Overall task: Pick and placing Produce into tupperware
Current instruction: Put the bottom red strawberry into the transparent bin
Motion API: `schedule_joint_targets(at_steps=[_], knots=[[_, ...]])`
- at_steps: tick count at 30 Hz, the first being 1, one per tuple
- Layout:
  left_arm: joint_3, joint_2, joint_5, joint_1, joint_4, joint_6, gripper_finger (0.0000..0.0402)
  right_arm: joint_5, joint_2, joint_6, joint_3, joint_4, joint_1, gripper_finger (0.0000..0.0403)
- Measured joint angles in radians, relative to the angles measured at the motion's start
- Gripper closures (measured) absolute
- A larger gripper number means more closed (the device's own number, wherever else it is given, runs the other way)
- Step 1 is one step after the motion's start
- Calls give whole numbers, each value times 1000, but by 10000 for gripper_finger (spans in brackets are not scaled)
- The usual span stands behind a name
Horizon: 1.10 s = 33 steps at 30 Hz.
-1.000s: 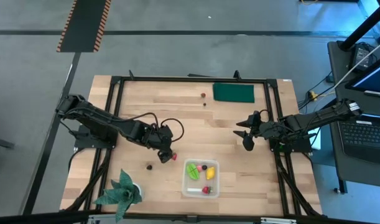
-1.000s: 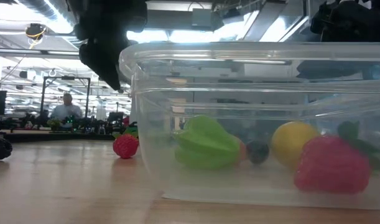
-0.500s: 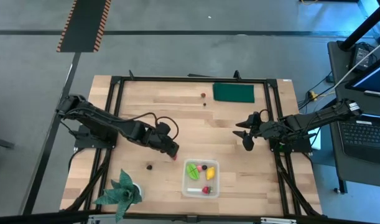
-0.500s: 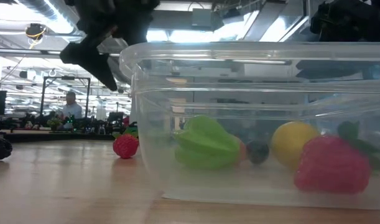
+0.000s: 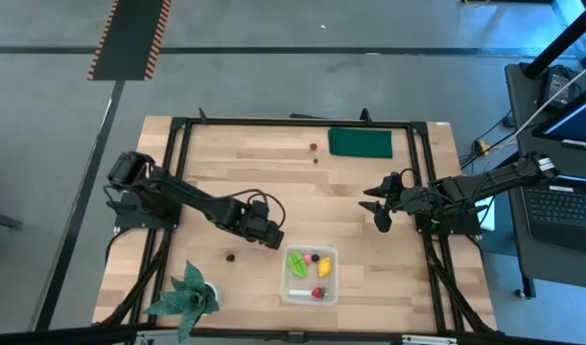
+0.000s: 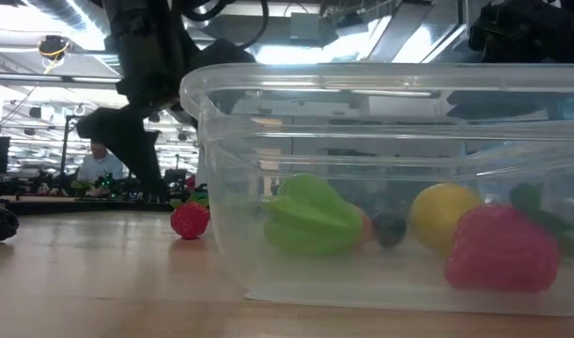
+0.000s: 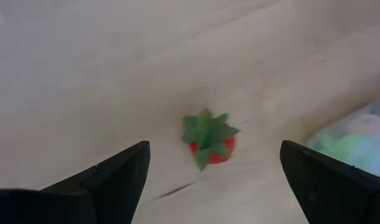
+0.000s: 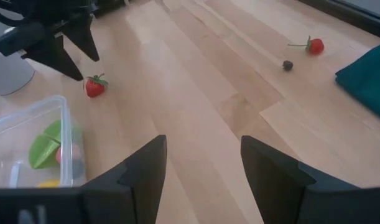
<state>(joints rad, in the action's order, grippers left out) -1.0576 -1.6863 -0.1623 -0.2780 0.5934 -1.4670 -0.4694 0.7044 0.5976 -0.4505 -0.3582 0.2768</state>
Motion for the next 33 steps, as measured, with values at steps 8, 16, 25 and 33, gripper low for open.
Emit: schedule_joint_targets(at_steps=[8, 16, 25, 33], knots=[[-1, -11, 19, -1, -26, -34, 52, 0, 0, -1, 0, -1, 0, 195], [1, -36, 32, -4, -26, -43, 52, 0, 0, -3, 0, -2, 0, 195], [-1, -110, 55, -4, -80, -50, 52, 0, 1, -3, 0, -7, 1, 195], [-5, -134, 66, 1, -82, -70, 52, 1, 1, -1, 0, -10, 3, 195]])
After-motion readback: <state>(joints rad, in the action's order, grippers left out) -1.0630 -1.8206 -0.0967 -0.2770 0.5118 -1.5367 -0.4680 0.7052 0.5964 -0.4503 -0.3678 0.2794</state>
